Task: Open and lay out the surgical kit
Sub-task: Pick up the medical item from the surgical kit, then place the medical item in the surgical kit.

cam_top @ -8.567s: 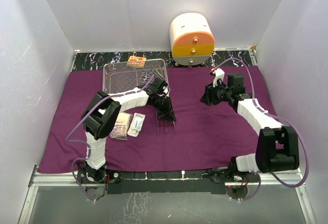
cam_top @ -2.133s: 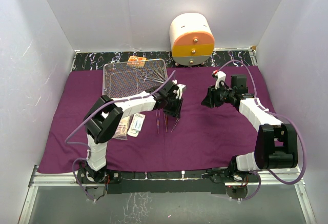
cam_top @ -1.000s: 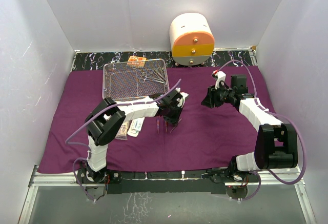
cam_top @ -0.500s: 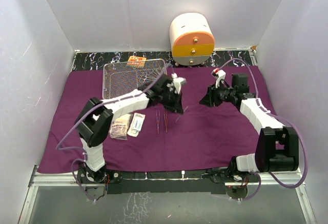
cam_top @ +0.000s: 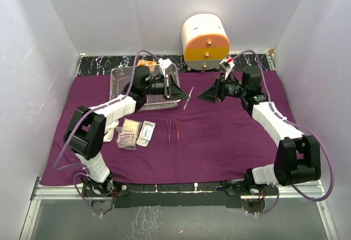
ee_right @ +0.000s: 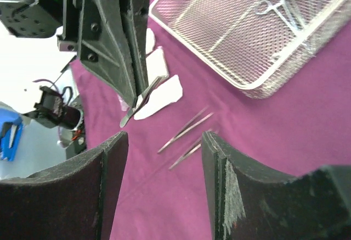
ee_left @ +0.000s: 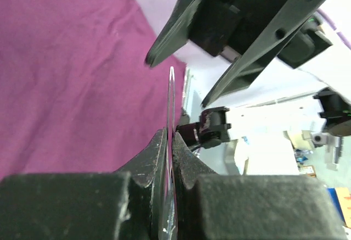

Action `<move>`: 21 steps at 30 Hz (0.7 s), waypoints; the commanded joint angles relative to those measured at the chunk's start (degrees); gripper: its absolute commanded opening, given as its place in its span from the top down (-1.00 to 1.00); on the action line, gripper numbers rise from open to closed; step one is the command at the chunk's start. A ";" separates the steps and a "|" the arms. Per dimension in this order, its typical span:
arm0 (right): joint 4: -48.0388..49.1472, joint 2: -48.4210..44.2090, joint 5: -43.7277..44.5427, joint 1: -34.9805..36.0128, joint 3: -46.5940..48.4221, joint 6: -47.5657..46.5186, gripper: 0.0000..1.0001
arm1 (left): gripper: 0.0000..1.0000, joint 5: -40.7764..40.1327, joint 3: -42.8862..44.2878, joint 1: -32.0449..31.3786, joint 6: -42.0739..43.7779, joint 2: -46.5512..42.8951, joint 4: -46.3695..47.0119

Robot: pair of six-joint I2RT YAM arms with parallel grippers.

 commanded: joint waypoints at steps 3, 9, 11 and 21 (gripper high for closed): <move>12.24 2.06 -0.44 6.40 2.41 8.98 -0.09 | 1.00 3.98 -0.27 3.29 -12.43 -5.62 18.97; 21.06 4.09 -0.28 10.52 2.54 15.31 -0.03 | 1.00 2.08 -1.61 3.55 -17.68 -5.39 27.23; 21.83 4.30 -0.21 11.46 3.24 15.94 0.01 | 1.00 1.58 -1.97 3.64 -18.33 -5.42 28.08; 27.56 5.47 -0.91 13.06 3.68 21.43 0.26 | 1.00 0.78 -2.57 3.68 -19.07 -5.07 28.74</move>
